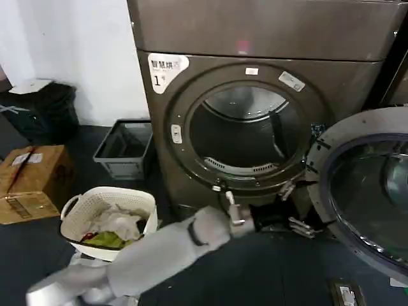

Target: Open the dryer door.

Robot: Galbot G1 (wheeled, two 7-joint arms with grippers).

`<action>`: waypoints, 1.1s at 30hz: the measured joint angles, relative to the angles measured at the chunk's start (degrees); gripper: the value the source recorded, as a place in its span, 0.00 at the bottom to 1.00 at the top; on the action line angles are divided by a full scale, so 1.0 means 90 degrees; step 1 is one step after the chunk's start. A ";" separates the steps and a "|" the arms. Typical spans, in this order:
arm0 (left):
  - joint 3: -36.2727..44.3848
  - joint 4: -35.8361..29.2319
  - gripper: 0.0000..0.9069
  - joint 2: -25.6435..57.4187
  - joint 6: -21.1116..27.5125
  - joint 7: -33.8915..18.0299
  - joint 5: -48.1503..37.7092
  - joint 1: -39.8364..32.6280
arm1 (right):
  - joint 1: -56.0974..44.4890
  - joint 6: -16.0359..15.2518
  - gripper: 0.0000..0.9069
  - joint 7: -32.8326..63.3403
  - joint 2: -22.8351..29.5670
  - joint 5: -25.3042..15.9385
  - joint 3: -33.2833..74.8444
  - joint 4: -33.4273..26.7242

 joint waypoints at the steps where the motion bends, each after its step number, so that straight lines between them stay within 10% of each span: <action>1: 0.0016 -0.0046 1.00 0.0119 -0.0019 -0.0015 -0.0048 -0.0018 | 0.0000 0.0017 1.00 -0.0005 -0.0003 -0.0034 0.0004 -0.0003; 33: 0.1154 -0.1117 1.00 0.5025 0.0694 0.0568 0.0552 -0.1008 | -0.0019 0.0148 1.00 0.0176 -0.0010 -0.0436 0.0356 -0.0020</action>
